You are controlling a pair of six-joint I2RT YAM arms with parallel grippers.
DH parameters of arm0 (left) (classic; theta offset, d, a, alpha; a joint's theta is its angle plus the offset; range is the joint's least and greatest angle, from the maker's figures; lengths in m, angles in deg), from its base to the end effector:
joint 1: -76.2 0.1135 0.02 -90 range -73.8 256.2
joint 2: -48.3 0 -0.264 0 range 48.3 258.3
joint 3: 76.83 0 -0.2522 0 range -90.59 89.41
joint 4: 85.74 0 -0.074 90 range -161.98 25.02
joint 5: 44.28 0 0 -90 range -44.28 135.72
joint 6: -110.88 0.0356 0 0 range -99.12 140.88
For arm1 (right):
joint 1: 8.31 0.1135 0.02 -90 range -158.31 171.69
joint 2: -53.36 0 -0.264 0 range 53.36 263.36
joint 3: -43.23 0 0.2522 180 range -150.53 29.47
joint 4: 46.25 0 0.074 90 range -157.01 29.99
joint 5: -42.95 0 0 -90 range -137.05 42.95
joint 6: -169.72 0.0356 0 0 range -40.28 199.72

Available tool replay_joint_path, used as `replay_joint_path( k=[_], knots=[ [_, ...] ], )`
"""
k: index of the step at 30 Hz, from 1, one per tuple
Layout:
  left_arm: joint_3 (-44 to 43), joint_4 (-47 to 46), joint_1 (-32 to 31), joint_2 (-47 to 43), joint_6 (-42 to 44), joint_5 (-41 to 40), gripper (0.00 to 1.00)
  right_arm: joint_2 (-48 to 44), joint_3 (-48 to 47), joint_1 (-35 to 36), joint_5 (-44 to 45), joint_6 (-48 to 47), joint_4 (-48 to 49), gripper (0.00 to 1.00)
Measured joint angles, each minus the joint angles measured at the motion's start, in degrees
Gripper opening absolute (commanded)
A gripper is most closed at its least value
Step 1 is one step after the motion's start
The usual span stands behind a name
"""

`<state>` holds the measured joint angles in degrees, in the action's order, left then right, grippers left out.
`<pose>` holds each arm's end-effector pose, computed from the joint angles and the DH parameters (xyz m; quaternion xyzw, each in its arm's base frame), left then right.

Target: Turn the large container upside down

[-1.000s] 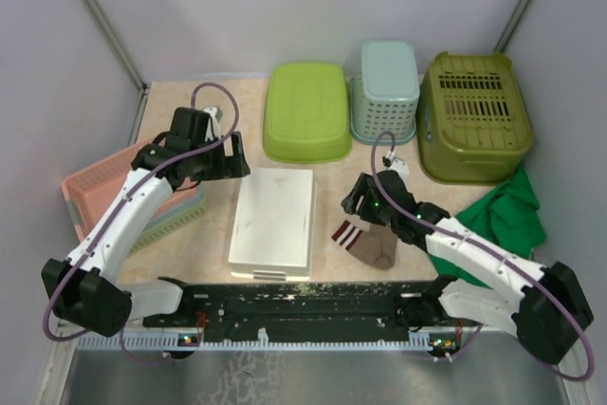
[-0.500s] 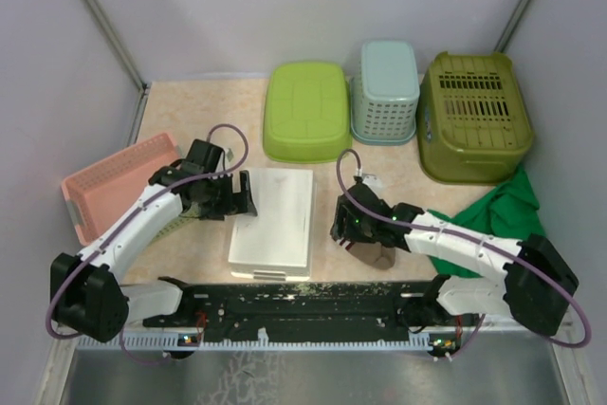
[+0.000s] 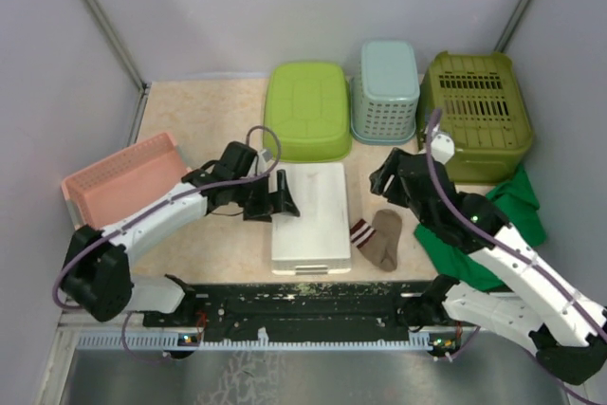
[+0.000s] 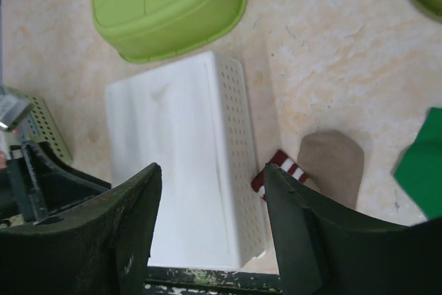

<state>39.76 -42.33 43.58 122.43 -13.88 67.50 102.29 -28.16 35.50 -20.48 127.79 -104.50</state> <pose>0.2105 -0.1504 0.2338 0.0407 0.9352 -0.3173 0.1519 0.1304 0.1031 0.3470 0.1368 0.8619 0.1764 0.4554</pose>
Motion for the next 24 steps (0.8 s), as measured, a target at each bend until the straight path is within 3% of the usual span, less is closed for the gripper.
replay_joint_path(
  k=[8,12,16,24],
  knots=[
    [-14.75,-12.22,-12.37,18.84,-3.89,1.79,1.00,-2.69,-6.21,-0.09,6.54,-0.48,-9.29,0.61],
    [-21.70,-13.05,-14.64,22.64,-2.82,2.21,1.00,-2.75,-6.21,-0.11,7.06,0.04,-11.76,0.61],
    [-25.59,-11.82,-10.38,19.67,0.39,1.09,1.00,-3.58,-6.21,-0.11,7.21,0.11,-12.70,0.62],
    [-30.16,-0.72,8.00,7.13,10.12,-8.17,1.00,-0.33,-6.19,-0.11,4.61,-3.28,-9.70,0.60]
  ],
)
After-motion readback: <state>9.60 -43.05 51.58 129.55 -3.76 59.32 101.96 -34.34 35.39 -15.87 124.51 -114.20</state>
